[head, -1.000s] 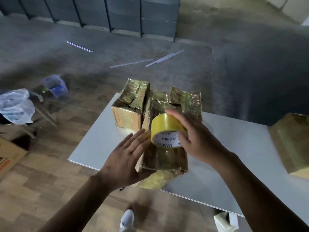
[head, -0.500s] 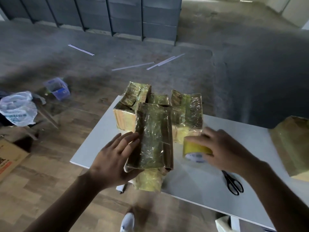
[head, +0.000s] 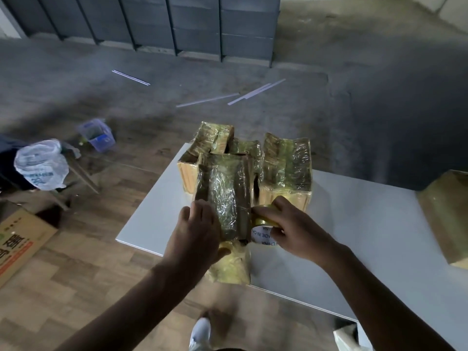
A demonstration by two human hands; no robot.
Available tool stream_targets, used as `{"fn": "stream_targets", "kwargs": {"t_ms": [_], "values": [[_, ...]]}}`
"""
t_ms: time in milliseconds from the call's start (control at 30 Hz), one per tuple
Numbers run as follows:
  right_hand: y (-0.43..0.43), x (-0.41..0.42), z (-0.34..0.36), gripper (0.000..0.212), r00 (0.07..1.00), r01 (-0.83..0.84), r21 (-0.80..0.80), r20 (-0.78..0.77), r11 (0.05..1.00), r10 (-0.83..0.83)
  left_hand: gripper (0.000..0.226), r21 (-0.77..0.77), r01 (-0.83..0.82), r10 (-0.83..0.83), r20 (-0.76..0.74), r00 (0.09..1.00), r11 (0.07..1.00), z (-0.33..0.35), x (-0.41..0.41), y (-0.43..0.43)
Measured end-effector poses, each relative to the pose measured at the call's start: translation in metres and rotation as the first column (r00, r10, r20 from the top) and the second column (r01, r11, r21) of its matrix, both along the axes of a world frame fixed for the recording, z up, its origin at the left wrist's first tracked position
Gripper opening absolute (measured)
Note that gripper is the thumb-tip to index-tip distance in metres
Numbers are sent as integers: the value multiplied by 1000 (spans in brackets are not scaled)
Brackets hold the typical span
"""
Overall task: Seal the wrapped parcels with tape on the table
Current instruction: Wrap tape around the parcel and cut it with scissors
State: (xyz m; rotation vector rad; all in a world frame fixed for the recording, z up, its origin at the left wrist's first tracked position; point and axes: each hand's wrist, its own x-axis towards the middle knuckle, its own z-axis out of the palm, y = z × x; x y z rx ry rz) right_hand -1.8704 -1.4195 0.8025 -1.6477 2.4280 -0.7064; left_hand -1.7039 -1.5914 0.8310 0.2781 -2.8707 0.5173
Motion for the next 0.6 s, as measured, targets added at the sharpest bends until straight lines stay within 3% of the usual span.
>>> {"fn": "stream_targets", "kwargs": {"t_ms": [133,233,333,433,533,600], "values": [[6,5,-16,69,892,200,-159,439,967,-112,84,163,115,-74,-238,969,980,-19,8,-8],[12,13,-24,70,797,357,-175,569,918,-201,74,245,171,-77,-351,933,954,-29,17,-9],[16,18,-10,64,812,389,-243,546,888,-206,66,312,212,-50,-455,889,926,-39,20,-2],[17,20,17,59,892,340,-341,411,876,-187,62,443,211,64,-529,846,871,-53,24,15],[17,20,25,49,961,234,-324,219,917,-168,60,624,202,196,-508,839,755,-83,26,34],[17,20,16,46,970,210,-254,174,944,-168,67,750,196,278,-456,846,632,-104,22,40]]}}
